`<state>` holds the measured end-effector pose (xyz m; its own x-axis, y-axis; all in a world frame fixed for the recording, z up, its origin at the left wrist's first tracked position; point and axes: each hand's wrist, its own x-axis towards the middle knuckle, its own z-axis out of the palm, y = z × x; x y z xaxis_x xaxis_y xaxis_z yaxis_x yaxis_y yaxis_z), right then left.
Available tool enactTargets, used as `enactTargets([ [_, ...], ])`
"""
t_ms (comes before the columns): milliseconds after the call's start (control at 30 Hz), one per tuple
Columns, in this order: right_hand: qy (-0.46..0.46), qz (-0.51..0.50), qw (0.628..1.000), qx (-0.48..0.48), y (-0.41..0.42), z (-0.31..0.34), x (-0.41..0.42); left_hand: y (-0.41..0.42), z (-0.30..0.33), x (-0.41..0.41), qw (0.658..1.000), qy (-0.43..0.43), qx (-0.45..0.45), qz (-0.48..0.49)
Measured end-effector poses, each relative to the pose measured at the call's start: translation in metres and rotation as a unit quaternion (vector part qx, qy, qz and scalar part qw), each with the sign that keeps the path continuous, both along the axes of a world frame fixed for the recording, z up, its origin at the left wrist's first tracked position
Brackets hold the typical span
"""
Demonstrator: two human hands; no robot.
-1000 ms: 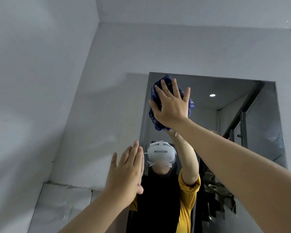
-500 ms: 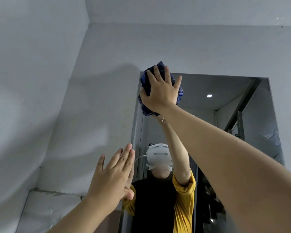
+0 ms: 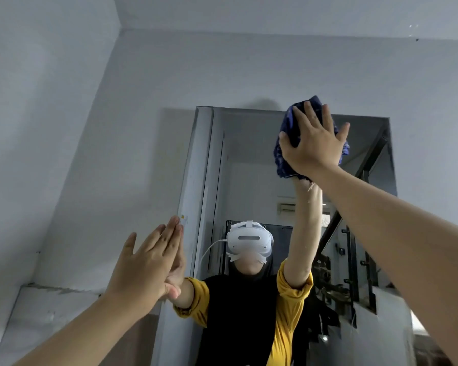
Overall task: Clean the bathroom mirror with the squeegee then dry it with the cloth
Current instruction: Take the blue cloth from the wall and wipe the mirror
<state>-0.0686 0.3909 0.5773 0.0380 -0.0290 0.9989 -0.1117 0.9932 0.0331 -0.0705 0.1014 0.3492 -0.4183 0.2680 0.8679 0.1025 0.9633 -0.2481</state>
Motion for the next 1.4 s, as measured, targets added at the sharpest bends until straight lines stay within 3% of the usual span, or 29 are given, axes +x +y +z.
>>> enactTargets([
  [267,-0.006,-0.003,0.998,-0.066,0.084,-0.018,0.011,0.01,0.007,0.024,0.995,-0.075,0.015,0.059],
  [400,0.002,0.001,0.995,-0.101,0.096,-0.038,0.011,0.027,0.004,0.029,0.992,-0.038,0.002,0.119],
  [500,0.013,0.019,0.986,-0.164,0.093,-0.049,0.01,0.029,0.005,0.029,0.986,-0.07,-0.004,0.148],
  [700,-0.001,0.03,0.963,-0.27,0.06,-0.068,0.007,0.021,0.004,0.026,0.994,-0.05,-0.015,0.098],
  [833,-0.013,0.016,0.968,-0.251,0.018,-0.088,0.002,0.006,0.006,0.02,0.998,-0.066,-0.003,-0.008],
  [1067,-0.031,0.018,0.989,-0.14,-0.085,-0.104,-0.009,0.0,-0.004,0.009,1.0,0.0,-0.02,-0.013],
  [1400,-0.075,0.023,0.996,0.05,-0.182,-0.117,-0.017,-0.013,-0.047,0.011,0.998,-0.053,-0.036,-0.025],
])
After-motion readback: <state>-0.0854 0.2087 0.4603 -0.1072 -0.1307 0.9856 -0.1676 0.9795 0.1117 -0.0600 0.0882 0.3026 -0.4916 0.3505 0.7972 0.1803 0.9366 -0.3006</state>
